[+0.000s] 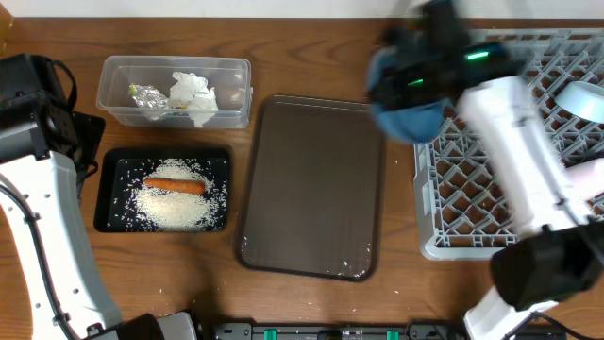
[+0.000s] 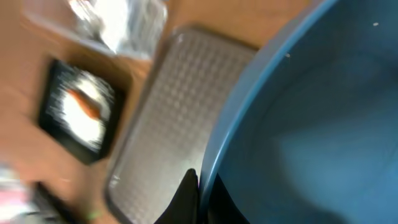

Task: Sort waste into correct bins and load items into the dishwasher rack
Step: 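Lift the blue bowl and carry it right into the dish rack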

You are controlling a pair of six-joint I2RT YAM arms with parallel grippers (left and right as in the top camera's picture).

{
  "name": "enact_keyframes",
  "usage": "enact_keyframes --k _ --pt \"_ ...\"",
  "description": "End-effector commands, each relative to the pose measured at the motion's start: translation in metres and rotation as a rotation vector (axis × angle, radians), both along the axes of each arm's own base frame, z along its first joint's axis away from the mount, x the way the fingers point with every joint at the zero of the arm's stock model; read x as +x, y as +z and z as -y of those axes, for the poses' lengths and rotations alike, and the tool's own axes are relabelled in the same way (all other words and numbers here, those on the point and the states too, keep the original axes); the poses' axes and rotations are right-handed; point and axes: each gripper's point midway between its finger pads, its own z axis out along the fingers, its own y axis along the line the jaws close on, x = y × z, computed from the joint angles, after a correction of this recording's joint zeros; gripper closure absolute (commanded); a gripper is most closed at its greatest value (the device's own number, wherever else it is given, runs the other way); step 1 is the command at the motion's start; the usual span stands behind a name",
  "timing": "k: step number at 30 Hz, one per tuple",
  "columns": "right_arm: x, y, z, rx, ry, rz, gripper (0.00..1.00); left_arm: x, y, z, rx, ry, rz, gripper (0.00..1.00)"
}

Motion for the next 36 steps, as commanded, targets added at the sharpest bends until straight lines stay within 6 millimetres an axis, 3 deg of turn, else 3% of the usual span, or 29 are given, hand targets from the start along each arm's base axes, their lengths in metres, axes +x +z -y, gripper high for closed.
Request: enact_keyframes --k 1,4,7,10,13,19,22,30,36 --pt "-0.009 0.063 0.018 0.367 0.149 0.117 0.99 -0.003 -0.002 -0.002 -0.002 0.019 -0.008 0.02" --pt "-0.003 0.078 0.061 0.481 0.117 0.176 0.99 -0.003 -0.002 -0.002 -0.002 0.019 -0.008 0.02" --pt "-0.003 0.087 0.089 0.564 0.092 0.218 0.99 -0.003 -0.003 -0.002 -0.002 0.019 -0.008 0.02" --pt "-0.006 0.088 0.106 0.635 0.082 0.243 0.99 -0.003 -0.003 -0.002 -0.002 0.019 -0.008 0.02" --pt "-0.013 0.086 0.110 0.740 0.104 0.259 0.99 -0.003 -0.002 -0.002 -0.002 0.019 -0.008 0.02" --pt "-0.011 0.045 0.111 0.770 0.094 0.235 0.99 -0.003 -0.003 -0.002 -0.002 0.019 -0.008 0.02" --pt "0.001 0.026 0.127 0.725 0.007 0.187 0.99 -0.003 -0.003 -0.002 -0.002 0.019 -0.008 0.02" --pt "0.011 0.025 0.161 0.720 -0.107 0.173 1.00 -0.003 -0.003 -0.002 -0.002 0.019 -0.008 0.02" --pt "0.020 -0.007 0.183 0.587 -0.296 0.064 0.99 -0.003 -0.002 -0.002 -0.002 0.019 -0.008 0.02"
